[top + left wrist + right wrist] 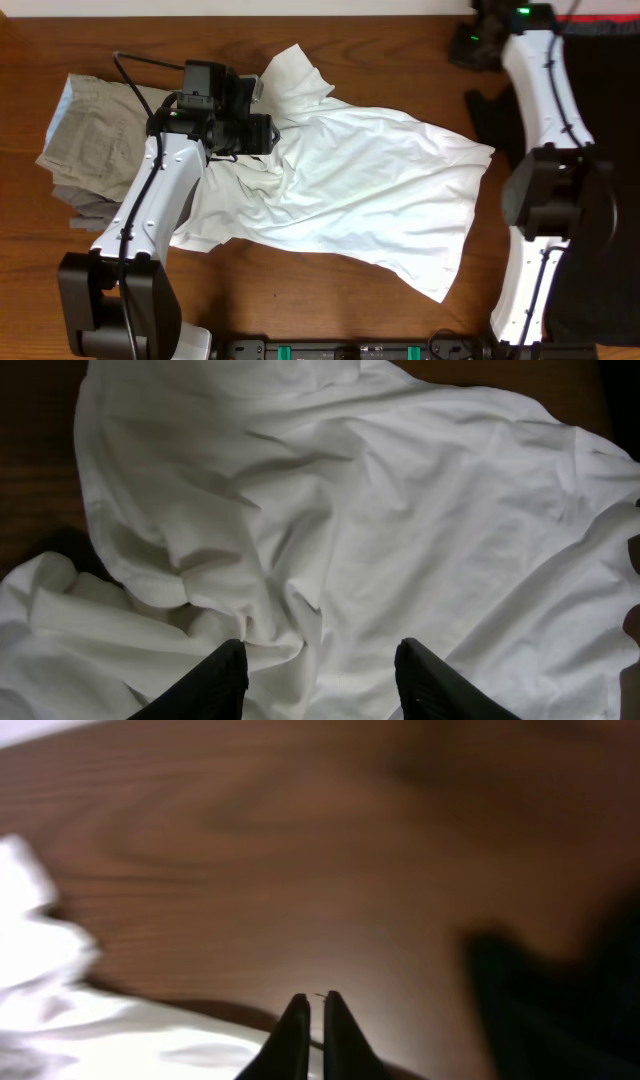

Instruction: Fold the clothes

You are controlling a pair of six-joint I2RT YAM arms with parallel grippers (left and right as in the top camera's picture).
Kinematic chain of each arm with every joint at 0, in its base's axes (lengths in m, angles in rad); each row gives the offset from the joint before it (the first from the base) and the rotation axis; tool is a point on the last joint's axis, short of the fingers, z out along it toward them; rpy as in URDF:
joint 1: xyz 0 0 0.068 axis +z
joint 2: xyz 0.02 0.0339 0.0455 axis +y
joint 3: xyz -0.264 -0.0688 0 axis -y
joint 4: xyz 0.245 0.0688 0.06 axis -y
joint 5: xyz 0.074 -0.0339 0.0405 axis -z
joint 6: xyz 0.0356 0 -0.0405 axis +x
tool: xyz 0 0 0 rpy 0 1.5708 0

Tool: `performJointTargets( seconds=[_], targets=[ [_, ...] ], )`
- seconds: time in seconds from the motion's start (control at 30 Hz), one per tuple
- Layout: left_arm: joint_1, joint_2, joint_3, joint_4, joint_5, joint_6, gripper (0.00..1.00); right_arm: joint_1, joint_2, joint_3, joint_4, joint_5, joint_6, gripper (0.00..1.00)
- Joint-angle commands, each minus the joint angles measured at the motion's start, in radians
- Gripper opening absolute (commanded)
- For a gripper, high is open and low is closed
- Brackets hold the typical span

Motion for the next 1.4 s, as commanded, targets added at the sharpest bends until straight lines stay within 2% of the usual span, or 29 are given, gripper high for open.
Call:
performJointTargets(
  seconds=[0.0, 0.13, 0.27, 0.57, 0.7, 0.87, 0.93, 1.03, 1.13, 1.2, 1.23, 1.27, 1.3, 1.37],
  targets=[
    [0.002, -0.001, 0.0, -0.002, 0.011, -0.013, 0.5, -0.055, 0.087, -0.046, -0.034, -0.014, 0.021, 0.04],
    [0.002, -0.001, 0.0, -0.002, 0.011, -0.039, 0.5, -0.103, 0.134, -0.108, -0.04, -0.062, 0.021, 0.02],
    [0.002, -0.001, 0.0, -0.003, 0.011, -0.039, 0.51, -0.127, 0.164, -0.161, -0.021, -0.03, 0.017, 0.02],
    [0.002, -0.001, 0.0, -0.032, 0.011, -0.039, 0.51, -0.261, 0.175, -0.193, -0.035, 0.282, 0.118, 0.01],
    [0.002, -0.001, 0.0, -0.031, 0.01, -0.039, 0.51, -0.342, 0.172, -0.189, -0.043, 0.192, 0.119, 0.03],
    [0.002, -0.001, 0.0, -0.025, 0.01, -0.038, 0.52, -0.391, 0.143, -0.189, 0.011, -0.251, -0.153, 0.17],
    [0.002, -0.001, 0.0, -0.024, 0.01, -0.038, 0.56, -0.392, 0.119, -0.189, 0.022, -0.423, -0.28, 0.27],
    [0.002, -0.001, 0.0, -0.024, 0.01, -0.038, 0.56, -0.376, 0.071, -0.189, 0.011, -0.612, -0.427, 0.3],
    [0.002, -0.001, 0.0, -0.023, 0.01, -0.038, 0.57, -0.343, 0.026, -0.189, -0.018, -0.614, -0.444, 0.32],
    [0.002, -0.001, 0.0, -0.021, 0.01, -0.038, 0.57, -0.319, 0.011, -0.189, -0.055, -0.552, -0.443, 0.42],
    [0.002, -0.001, 0.0, -0.02, 0.01, -0.038, 0.57, -0.304, 0.01, -0.189, -0.079, -0.489, -0.436, 0.52],
    [0.002, -0.001, 0.0, -0.019, 0.01, -0.038, 0.57, -0.293, 0.011, -0.189, -0.101, -0.427, -0.423, 0.57],
    [0.002, -0.001, 0.0, -0.017, 0.01, -0.038, 0.57, -0.283, 0.013, -0.19, -0.118, -0.374, -0.408, 0.62],
    [0.002, -0.001, 0.0, -0.017, 0.01, -0.038, 0.57, -0.257, 0.018, -0.198, -0.155, -0.235, -0.361, 0.64]
  ],
)
